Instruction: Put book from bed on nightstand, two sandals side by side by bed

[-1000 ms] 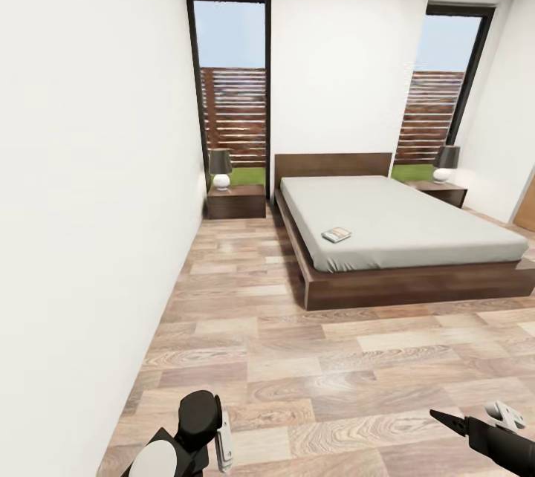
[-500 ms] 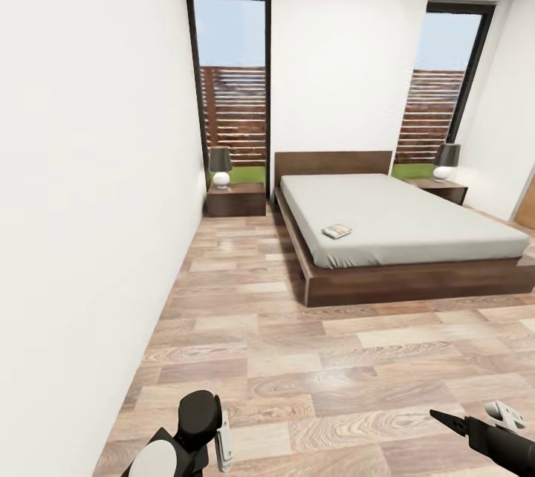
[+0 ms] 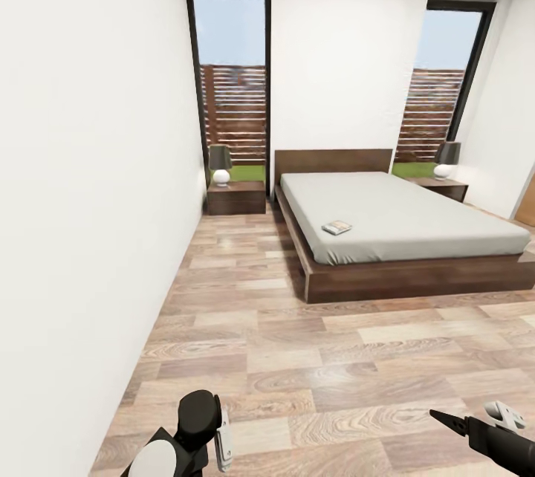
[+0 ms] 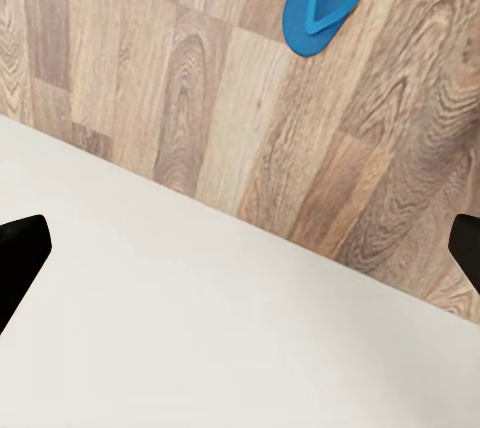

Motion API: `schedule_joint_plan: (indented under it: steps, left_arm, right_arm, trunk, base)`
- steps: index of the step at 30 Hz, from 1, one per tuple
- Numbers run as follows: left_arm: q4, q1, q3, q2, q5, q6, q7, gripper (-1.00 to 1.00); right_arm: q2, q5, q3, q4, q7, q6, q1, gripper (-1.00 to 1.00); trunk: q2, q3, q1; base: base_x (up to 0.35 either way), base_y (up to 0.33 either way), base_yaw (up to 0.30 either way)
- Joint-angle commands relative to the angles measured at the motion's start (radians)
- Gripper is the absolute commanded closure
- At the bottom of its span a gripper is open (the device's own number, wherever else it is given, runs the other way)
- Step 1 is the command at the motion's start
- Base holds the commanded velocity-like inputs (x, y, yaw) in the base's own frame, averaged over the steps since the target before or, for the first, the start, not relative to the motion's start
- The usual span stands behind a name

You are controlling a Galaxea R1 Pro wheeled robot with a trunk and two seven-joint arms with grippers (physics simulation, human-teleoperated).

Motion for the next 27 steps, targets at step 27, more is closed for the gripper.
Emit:
schedule_joint_plan:
  steps: [27]
  left_arm:
    - [-0.033, -0.001, 0.186, 0.027, -0.004, -0.006, -0.01, -1.0]
  right_arm:
    - [0.0, -0.005, -0.001, -0.001, 0.0, 0.007, 0.0, -1.0]
  trunk:
    - [-0.19, -0.086, 0.104]
  base:
    - [0.0, 0.0, 0.0]
